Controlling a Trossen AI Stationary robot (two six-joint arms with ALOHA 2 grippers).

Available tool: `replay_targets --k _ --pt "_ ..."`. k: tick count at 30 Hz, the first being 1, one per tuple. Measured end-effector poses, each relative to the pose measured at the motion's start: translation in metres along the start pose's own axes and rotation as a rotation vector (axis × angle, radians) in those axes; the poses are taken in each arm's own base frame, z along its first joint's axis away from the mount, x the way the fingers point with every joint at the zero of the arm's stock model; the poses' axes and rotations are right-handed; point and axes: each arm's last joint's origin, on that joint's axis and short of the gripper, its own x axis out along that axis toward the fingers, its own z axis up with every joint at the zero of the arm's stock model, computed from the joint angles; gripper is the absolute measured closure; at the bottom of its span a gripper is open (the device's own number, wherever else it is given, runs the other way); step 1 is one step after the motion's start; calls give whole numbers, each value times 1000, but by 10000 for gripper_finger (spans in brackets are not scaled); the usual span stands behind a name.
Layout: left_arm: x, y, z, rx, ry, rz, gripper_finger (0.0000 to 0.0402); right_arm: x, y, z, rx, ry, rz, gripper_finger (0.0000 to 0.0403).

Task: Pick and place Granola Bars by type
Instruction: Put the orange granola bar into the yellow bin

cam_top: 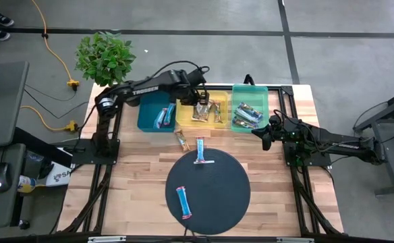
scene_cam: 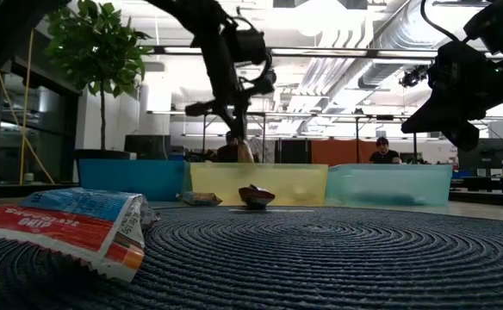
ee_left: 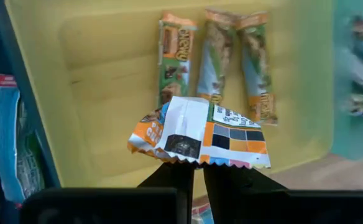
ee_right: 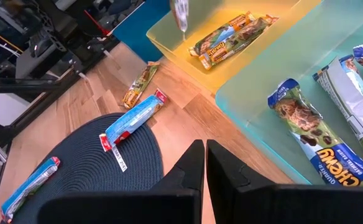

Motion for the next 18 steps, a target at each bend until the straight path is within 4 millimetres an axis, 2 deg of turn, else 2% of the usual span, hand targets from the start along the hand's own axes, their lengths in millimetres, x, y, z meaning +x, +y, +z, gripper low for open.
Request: replay_targets --k 5,11,18 --pt "19 5 7 3 54 1 376 0 0 0 0 0 0 402" --pt "28 6 5 41 76 20 372 0 0 0 0 0 0 402" --pt "28 6 6 41 63 24 327 0 0 0 0 0 0 402"
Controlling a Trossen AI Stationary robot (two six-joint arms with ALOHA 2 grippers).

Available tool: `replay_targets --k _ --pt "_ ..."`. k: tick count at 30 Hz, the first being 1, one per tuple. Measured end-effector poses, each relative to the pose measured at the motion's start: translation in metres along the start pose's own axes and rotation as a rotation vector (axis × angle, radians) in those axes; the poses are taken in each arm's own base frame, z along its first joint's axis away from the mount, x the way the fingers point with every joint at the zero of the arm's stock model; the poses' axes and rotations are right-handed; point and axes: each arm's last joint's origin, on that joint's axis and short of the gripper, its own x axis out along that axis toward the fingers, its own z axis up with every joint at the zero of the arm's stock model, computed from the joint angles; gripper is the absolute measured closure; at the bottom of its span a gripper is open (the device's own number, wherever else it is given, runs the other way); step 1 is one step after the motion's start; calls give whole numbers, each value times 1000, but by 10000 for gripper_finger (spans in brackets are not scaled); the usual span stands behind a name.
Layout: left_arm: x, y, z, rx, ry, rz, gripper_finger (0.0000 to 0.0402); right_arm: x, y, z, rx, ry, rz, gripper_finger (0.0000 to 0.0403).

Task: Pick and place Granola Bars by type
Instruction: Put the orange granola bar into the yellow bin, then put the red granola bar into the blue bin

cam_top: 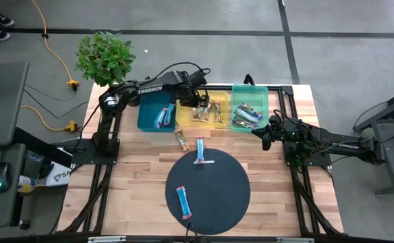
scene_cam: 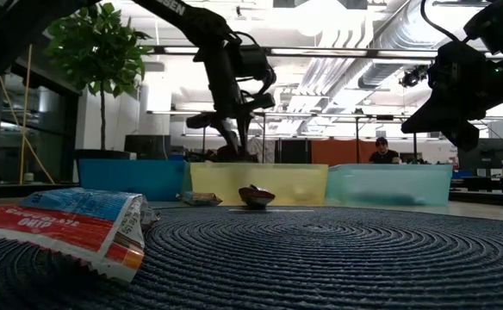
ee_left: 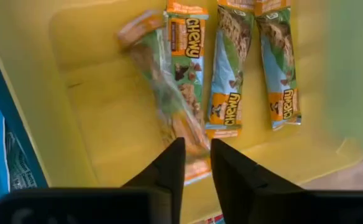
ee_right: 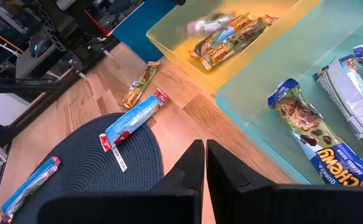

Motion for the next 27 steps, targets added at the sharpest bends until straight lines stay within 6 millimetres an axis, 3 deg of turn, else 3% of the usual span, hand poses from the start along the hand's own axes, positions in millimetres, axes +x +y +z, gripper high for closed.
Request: replay_targets --k 9,13,17,21,27 --pt "-1 0 -1 -3 4 2 273 0 0 0 0 0 0 402" --pt "-16 -5 2 28 -16 -27 271 0 0 0 0 0 0 402" --pt "-43 -17 4 72 -71 -65 270 0 0 0 0 0 0 402" --pt "-83 -34 -3 133 -176 -87 270 0 0 0 0 0 0 402" --pt "-141 -49 -46 170 -285 -21 270 0 0 0 0 -2 1 402"
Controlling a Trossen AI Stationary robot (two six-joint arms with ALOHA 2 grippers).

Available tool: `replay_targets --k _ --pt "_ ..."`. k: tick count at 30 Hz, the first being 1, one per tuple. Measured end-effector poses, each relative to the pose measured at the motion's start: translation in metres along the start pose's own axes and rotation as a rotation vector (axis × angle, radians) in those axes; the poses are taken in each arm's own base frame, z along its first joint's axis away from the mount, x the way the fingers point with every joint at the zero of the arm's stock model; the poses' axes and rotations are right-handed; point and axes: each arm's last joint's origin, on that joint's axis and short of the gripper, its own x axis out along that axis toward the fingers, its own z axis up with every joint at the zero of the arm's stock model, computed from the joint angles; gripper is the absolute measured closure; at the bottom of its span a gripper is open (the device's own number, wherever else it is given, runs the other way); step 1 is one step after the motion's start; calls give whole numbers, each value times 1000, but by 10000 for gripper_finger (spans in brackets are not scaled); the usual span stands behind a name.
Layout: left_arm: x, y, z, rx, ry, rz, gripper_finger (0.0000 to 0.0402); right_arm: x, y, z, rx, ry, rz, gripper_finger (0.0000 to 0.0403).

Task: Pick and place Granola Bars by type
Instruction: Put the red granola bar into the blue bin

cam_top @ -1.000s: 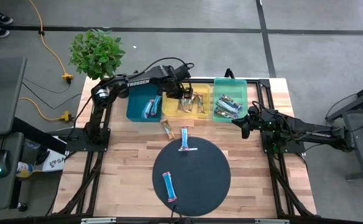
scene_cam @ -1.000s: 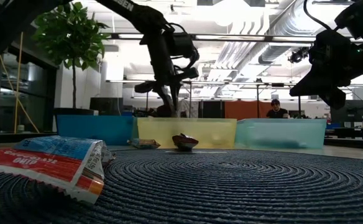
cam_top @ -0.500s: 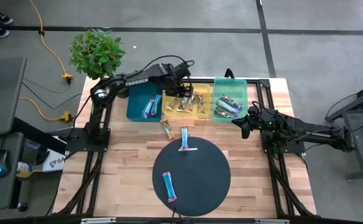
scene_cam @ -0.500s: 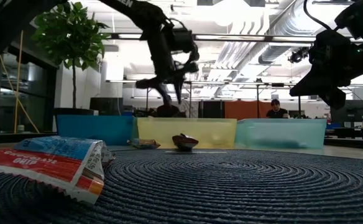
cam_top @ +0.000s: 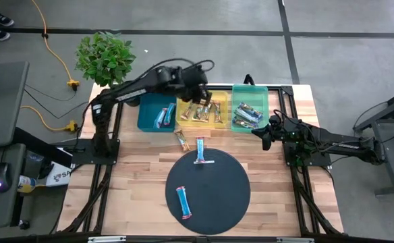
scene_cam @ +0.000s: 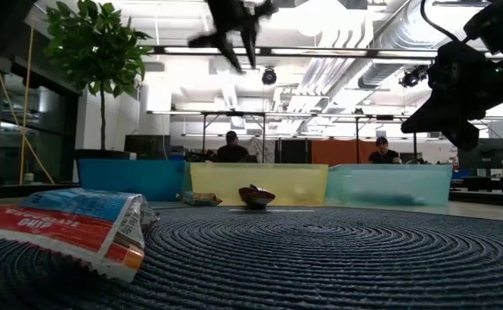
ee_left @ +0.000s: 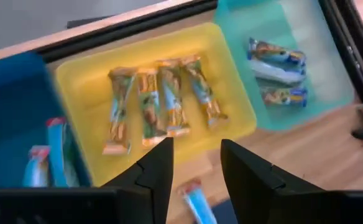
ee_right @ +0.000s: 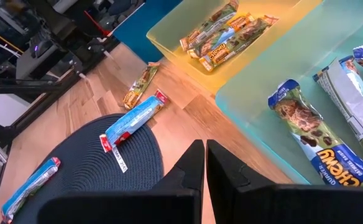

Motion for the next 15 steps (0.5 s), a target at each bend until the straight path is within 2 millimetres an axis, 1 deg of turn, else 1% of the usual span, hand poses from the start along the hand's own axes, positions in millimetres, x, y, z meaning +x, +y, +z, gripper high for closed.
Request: replay_targets --k 2,4,7,12,13,15 --pt "-23 -9 -13 -10 -42 -7 270 0 0 0 0 2 -1 402" --pt "-44 -12 -31 -21 -61 21 270 0 0 0 0 2 -2 402" --pt "-68 -20 -60 -68 -101 52 270 0 0 0 0 1 1 402" --pt "-89 -29 -106 -145 -95 106 270 0 0 0 0 2 -1 402" --pt "-91 -30 -112 -170 -92 108 270 0 0 0 0 3 -1 402" --pt "-89 -36 -124 -210 -93 107 270 0 0 0 0 2 -1 402"
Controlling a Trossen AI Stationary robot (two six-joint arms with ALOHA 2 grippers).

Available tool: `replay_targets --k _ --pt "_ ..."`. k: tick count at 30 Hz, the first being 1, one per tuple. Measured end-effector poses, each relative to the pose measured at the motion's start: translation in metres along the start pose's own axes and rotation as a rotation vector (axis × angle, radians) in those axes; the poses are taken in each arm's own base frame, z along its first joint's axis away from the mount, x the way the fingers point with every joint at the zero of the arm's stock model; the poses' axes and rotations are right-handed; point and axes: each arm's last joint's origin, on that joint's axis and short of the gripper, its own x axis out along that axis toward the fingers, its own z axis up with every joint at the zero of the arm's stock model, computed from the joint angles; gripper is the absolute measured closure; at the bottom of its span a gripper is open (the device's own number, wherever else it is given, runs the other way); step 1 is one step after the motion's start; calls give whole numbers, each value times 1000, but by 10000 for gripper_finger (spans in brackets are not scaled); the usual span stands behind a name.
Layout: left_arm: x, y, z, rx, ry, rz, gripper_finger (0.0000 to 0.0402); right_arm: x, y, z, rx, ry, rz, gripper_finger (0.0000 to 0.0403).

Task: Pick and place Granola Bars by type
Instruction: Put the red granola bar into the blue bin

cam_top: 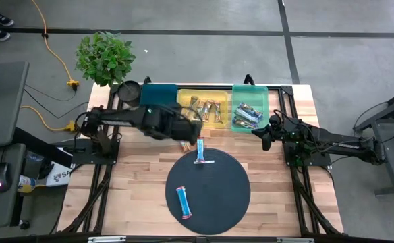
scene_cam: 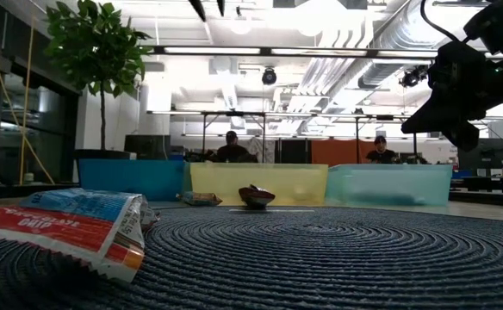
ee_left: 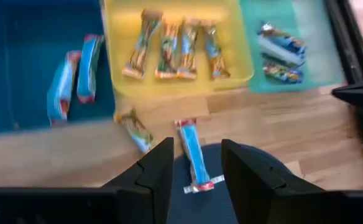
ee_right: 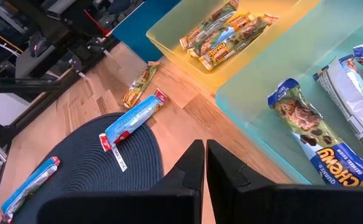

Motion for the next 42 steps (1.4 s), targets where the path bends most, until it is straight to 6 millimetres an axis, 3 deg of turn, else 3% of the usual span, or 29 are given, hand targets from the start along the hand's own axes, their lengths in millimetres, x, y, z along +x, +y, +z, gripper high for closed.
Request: replay_targets --k 8,17,25,29,36,42 --pt "25 -3 -36 -147 70 53 270 0 0 0 0 0 0 402" --pt "77 -6 -62 -240 142 41 270 0 0 0 0 0 0 402" --pt "115 -6 -84 -199 339 -29 270 0 0 0 0 0 0 402" --pt "108 -2 -110 -196 402 -16 270 0 0 0 0 0 0 402" --pt "69 8 -174 -339 408 -3 270 0 0 0 0 0 0 402" --pt "49 18 -222 -460 427 5 270 0 0 0 0 0 0 402"
